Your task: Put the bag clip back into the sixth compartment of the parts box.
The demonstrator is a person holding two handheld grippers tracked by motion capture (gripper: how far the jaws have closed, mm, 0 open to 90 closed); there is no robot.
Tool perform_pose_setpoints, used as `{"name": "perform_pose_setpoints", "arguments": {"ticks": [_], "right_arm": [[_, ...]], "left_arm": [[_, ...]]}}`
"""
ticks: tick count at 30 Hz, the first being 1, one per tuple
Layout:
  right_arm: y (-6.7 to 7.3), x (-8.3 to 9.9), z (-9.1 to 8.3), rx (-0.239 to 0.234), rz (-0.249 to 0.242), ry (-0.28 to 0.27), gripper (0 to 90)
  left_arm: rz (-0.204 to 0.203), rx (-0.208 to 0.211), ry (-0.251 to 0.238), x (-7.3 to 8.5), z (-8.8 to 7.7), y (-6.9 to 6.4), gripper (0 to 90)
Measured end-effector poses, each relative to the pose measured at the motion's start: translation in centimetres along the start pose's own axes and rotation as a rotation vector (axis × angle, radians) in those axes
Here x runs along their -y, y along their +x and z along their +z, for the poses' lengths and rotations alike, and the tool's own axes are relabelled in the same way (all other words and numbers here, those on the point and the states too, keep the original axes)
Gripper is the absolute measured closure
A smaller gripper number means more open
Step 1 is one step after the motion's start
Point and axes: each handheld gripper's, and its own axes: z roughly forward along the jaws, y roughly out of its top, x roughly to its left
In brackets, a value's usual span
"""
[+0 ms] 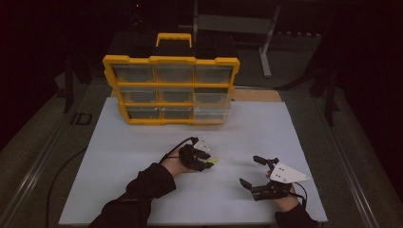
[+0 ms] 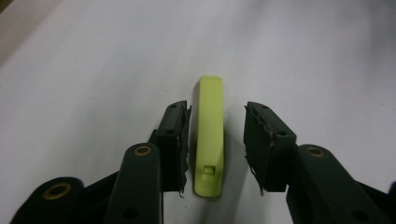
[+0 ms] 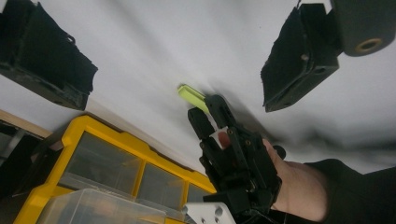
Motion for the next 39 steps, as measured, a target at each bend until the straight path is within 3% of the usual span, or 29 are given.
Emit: {"name": "perform_pose_setpoints", "arguments": {"ticks": [10,12,18,22,39], "right_arm": [[0.0,0.0,0.0,0.005,-0.007,0.002,9.1],[0.1,0.0,0.0,0.010,-0.010,-0.003,9.1],[0.1,-0.1,-0.1,0.010,-0.011,-0.002,9.1],[0.1,-0.1,-0.1,0.012,-0.013,-0.007,9.1],[0.1,-0.1,-0.2,0.014,-0.009,-0.009,9.1]], "left_arm": [[0.015,-0.015,0.026,-0.4,0.1,-0.2,77.2],[-0.003,-0.007,0.035,-0.5,0.1,-0.1,77.6],[-0.004,0.017,0.051,-0.8,0.1,0.2,78.6],[0.023,0.054,0.075,-0.9,-0.1,0.6,78.6],[0.132,0.086,0.117,-2.4,-4.4,-0.1,78.6]]}}
